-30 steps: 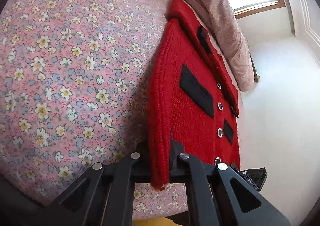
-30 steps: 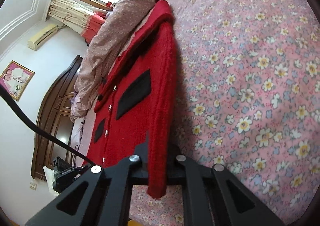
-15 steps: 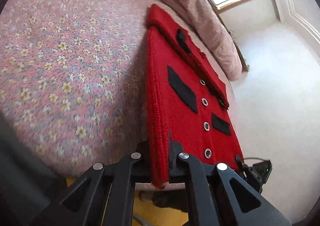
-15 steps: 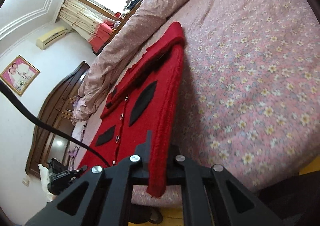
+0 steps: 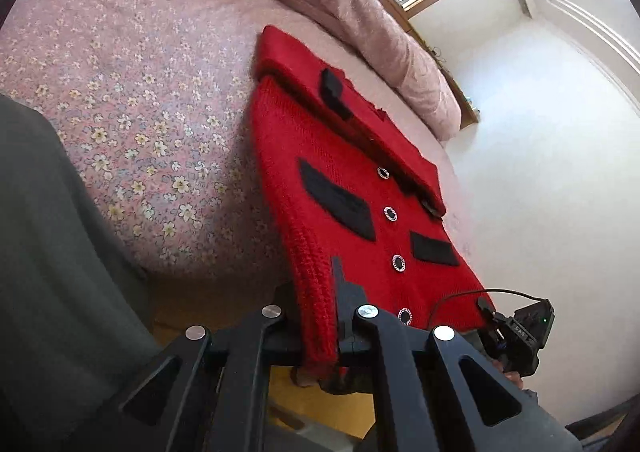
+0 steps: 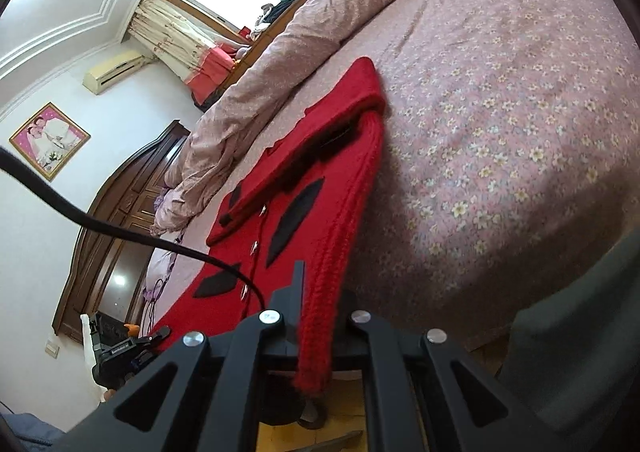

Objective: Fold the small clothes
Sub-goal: 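Carry the hem over the body onto the collar with both tools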

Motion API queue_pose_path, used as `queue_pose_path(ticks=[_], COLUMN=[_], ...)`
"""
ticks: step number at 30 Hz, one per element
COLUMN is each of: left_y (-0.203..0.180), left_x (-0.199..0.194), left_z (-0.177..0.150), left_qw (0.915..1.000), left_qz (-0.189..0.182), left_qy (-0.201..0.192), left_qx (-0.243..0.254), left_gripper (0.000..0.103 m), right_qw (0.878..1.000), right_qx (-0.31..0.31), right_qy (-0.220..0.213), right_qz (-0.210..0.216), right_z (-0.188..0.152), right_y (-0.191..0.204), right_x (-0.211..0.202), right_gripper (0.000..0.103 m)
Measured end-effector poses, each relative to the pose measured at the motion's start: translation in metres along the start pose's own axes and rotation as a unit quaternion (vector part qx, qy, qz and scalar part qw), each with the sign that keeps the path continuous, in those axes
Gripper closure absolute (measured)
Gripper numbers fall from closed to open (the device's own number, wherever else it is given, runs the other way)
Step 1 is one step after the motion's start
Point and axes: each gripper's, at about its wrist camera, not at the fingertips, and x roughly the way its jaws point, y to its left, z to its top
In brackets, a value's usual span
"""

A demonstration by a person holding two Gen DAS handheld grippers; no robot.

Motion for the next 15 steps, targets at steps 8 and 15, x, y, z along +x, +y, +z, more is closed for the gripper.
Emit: queue_pose_path(ticks=[8, 15], left_y=[-0.013, -0.025], left_x=[0.028, 0.064], left_z=[0.03, 0.08], left_qw=[0.9996, 0.998], left_qz=[0.017, 0.028], left_qy=[-0.017, -0.049], left_qx=[0.015, 0.029], left_gripper=[0.102, 0.102], right_qw=[0.998, 0.995], right_qx=[-0.051, -0.077], right_qy=[0.003, -0.005], right_qz=[-0.035, -0.056], right_z=[0.024, 0.061], right_y=[0.015, 0.018], right_x=[0.037, 0.075], right_gripper=[0.097, 0.097])
